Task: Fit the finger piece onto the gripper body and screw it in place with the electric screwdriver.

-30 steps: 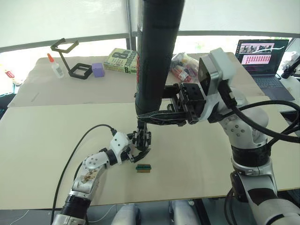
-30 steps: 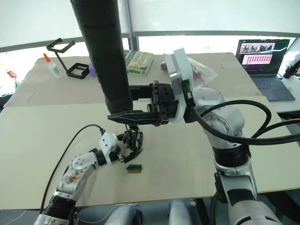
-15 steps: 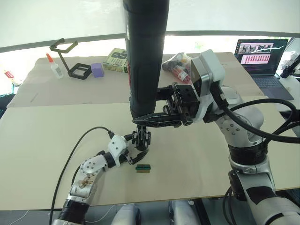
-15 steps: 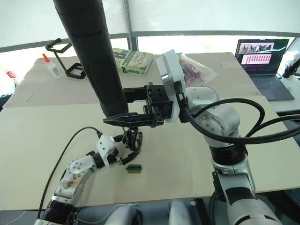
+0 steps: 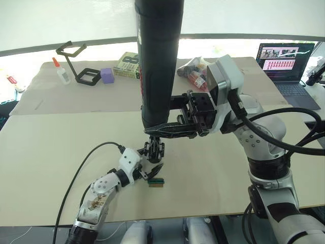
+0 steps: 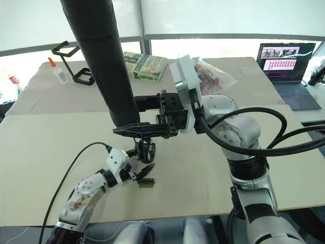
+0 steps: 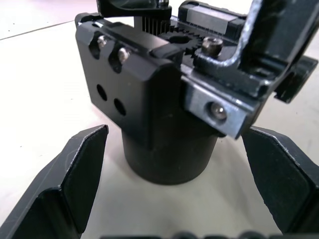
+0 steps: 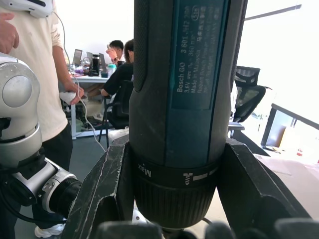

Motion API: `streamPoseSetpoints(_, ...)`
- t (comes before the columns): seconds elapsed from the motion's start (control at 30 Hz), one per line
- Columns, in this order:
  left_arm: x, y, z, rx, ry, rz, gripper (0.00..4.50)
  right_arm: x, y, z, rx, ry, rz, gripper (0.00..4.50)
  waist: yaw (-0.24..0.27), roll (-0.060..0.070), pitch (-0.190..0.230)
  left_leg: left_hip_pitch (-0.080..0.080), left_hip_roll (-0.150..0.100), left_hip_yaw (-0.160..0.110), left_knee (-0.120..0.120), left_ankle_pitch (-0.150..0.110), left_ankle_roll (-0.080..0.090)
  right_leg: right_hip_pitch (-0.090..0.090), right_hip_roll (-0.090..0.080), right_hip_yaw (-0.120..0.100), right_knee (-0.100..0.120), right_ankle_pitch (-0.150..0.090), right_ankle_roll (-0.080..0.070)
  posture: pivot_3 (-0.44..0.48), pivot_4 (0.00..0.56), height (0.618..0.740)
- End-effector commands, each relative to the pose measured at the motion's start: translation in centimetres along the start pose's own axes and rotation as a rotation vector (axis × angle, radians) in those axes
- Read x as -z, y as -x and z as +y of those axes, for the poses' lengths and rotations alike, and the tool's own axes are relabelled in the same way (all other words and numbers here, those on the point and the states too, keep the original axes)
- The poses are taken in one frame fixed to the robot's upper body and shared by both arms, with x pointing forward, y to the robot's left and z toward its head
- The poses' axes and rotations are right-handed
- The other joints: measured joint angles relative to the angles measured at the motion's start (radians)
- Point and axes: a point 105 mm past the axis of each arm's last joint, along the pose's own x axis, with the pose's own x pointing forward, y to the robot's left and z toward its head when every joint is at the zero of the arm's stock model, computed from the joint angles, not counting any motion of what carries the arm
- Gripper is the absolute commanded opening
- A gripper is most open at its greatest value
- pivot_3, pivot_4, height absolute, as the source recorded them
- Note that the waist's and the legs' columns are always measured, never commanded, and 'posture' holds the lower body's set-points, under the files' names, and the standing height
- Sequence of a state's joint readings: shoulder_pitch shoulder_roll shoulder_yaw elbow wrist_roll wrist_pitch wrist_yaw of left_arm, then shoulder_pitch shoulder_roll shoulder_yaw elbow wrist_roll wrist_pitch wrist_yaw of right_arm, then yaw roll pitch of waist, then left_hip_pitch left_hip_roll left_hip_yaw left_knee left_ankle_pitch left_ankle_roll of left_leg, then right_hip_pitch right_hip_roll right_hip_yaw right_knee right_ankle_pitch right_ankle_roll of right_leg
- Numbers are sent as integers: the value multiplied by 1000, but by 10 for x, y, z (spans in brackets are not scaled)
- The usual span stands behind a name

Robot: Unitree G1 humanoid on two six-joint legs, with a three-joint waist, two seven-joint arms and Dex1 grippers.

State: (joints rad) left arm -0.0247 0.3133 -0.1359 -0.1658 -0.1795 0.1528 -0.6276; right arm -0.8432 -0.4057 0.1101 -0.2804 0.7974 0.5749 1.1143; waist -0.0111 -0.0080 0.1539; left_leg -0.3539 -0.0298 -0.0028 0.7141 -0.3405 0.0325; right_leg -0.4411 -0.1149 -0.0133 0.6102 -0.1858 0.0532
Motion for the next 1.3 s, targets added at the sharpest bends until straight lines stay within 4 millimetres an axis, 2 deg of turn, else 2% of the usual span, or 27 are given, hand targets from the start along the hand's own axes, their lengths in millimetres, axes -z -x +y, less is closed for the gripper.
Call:
streamPoseSetpoints(0.03,-3,-6,-5,10,-7,-14,4477,-13,-2,6,-21,54,-29,1954,1,0,0,0,0,0,0,0,0,0,0,0,0,0,0,0,150,740)
streamPoseSetpoints(0.13,2,-8,-4,9,-4,10,4477,-13,-2,6,-20,56,-29,1954,2,0,0,0,0,0,0,0,0,0,0,0,0,0,0,0,150,740)
streamPoseSetpoints(0.23,4,-8,-5,17,4,7,3586,-14,-2,5,-18,60,-28,1954,2,0,0,0,0,0,0,0,0,0,0,0,0,0,0,0,150,740)
streamPoseSetpoints(0.33,6,-6,-4,19,6,13,2298,-14,-2,3,-15,64,-25,1954,2,0,0,0,0,0,0,0,0,0,0,0,0,0,0,0,150,740)
streamPoseSetpoints(0.67,7,-6,-6,35,10,4,2298,-11,-10,-7,-15,83,-17,1954,0,0,0,1,0,0,0,0,0,0,0,0,0,0,0,0,150,740)
streamPoseSetpoints(0.93,4,-6,-10,62,13,-8,2298,3,-18,-16,-5,86,27,1954,1,0,0,0,-1,0,0,0,0,1,-1,0,0,0,0,0,150,740)
streamPoseSetpoints(1.3,3,-4,-8,75,2,-13,2298,22,-23,-18,11,35,89,1954,-1,0,0,0,-1,0,0,0,0,0,0,0,0,0,0,0,150,740)
